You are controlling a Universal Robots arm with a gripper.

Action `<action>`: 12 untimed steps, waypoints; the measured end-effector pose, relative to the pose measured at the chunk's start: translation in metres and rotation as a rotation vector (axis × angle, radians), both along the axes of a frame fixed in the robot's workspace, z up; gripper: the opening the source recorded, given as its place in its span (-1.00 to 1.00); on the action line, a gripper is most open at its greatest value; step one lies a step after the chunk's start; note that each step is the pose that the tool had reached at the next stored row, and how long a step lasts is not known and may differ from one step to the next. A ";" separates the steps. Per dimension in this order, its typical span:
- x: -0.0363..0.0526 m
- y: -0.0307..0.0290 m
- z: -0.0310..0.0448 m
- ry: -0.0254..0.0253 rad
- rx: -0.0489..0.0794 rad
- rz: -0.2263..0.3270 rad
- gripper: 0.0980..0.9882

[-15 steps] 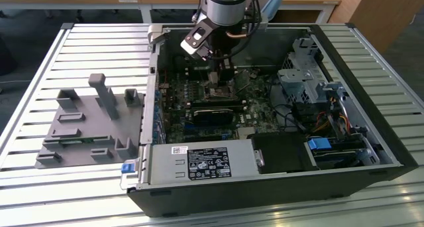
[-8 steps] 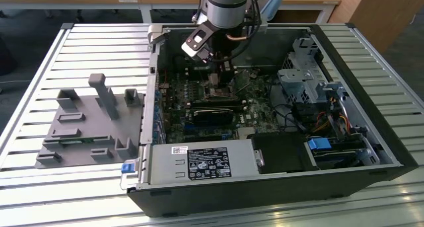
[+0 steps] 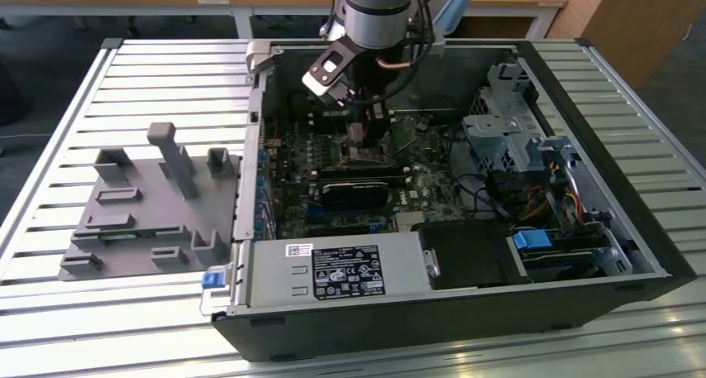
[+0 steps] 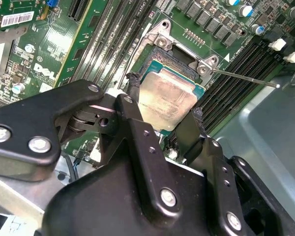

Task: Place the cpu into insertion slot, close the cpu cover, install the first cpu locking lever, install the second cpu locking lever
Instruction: 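Place the cpu into insertion slot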

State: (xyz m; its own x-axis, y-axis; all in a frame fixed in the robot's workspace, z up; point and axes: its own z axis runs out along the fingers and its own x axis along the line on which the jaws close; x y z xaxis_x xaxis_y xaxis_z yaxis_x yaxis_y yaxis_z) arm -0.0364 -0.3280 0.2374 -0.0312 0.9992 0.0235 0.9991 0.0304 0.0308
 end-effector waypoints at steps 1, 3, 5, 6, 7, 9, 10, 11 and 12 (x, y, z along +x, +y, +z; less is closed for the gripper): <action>0.0000 0.0000 -0.0005 0.0000 0.000 0.000 0.00; 0.0000 0.0000 -0.0017 0.0000 0.000 -0.002 0.00; 0.0000 0.0001 -0.0030 0.0001 0.000 -0.005 0.00; 0.0000 0.0002 -0.0039 0.0001 0.000 -0.008 0.00; 0.0000 0.0002 -0.0047 0.0001 0.000 -0.010 0.00; 0.0000 0.0004 -0.0064 0.0000 0.000 -0.012 0.00; 0.0000 0.0005 -0.0070 0.0001 0.000 -0.012 0.00; 0.0000 0.0006 -0.0077 0.0000 0.000 -0.012 0.00; 0.0000 0.0007 -0.0082 0.0000 0.000 -0.012 0.00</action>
State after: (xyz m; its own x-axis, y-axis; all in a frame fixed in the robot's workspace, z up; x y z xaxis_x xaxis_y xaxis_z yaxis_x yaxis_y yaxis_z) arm -0.0364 -0.3273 0.2292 -0.0191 0.9995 0.0235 0.9994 0.0184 0.0307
